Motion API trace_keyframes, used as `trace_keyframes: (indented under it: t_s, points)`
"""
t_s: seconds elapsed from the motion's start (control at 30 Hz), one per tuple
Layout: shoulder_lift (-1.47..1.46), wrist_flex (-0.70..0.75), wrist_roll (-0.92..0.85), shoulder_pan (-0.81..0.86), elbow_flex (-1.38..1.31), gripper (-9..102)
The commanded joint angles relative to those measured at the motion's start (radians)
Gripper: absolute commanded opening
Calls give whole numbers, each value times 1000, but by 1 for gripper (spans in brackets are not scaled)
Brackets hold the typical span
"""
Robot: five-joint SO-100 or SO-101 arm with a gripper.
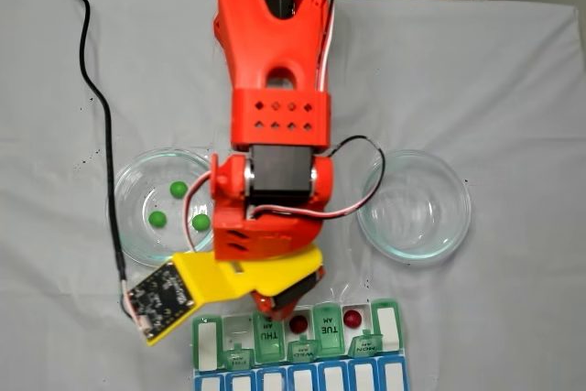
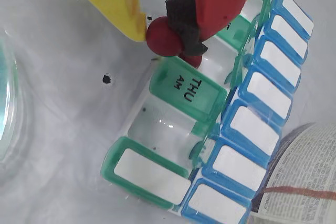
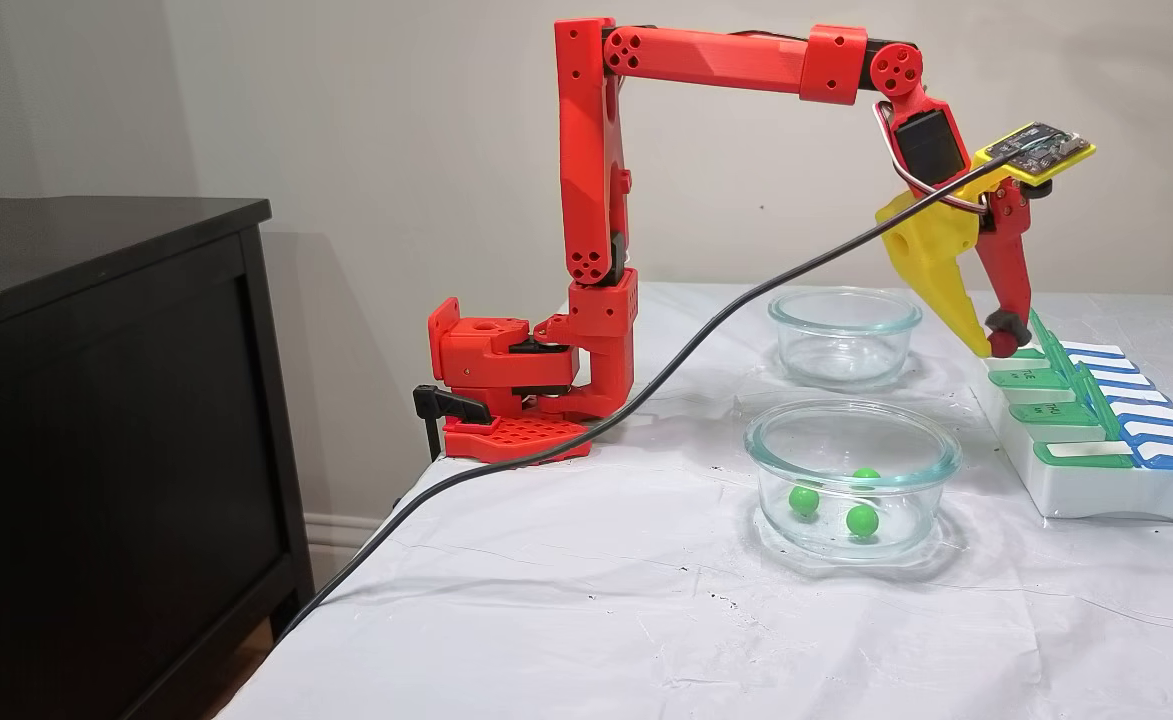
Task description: Sort medicines into box.
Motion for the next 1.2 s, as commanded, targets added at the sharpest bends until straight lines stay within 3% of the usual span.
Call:
trace_keyframes:
  t_s: [0.0,0.6,1.17]
  points:
    - [-8,-32,-5,11,-26,0]
    - [-115,-201,31,26,-46,0]
    - [-221,-229,28,84,-175,0]
